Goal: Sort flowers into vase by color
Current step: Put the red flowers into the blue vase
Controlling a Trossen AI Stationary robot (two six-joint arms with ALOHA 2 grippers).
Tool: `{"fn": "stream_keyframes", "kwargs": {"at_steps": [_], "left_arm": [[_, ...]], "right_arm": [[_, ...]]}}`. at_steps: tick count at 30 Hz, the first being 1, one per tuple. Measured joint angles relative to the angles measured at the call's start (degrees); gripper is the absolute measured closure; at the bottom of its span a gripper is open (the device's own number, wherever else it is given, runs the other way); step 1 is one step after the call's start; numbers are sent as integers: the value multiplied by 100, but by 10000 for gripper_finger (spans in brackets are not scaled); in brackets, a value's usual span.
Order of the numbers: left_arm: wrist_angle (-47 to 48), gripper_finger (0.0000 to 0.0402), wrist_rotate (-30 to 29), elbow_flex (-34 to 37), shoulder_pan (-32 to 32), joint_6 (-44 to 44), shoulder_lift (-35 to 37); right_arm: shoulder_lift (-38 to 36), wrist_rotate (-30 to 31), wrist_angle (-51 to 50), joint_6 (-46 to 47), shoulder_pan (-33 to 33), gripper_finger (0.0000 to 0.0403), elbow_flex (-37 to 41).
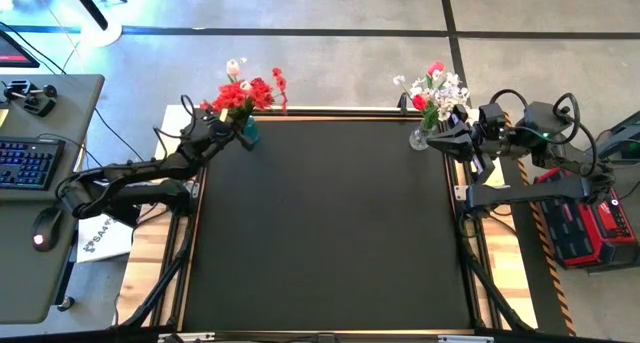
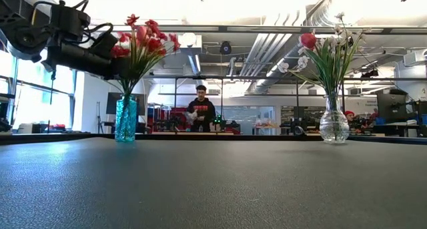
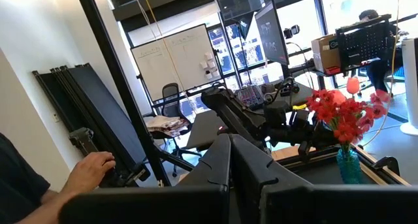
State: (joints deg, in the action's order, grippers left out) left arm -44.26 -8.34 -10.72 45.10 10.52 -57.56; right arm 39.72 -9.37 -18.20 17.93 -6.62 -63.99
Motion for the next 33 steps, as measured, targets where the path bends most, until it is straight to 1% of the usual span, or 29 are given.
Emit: {"fn": "stream_keyframes", "kwargs": {"at_steps": [6,12,22,24,28,33], "left_arm": [[-300,383,13,50,0,3,-4],[-594,348,249,48,0,209,2],[-568,271,267,43,0,214,15],[-565,261,362,41,0,221,64],[-454,244,745,-103,-12,401,136],[-187,224,824,-331,-13,533,243]], "right_arm": [[2,0,0,0,-1,402,0],[1,0,-1,0,-1,402,0],[1,0,0,0,0,402,0],[0,0,-1,0,0,402,0],[2,0,-1,0,1,402,0],[0,0,-1,0,-1,402,0]]}}
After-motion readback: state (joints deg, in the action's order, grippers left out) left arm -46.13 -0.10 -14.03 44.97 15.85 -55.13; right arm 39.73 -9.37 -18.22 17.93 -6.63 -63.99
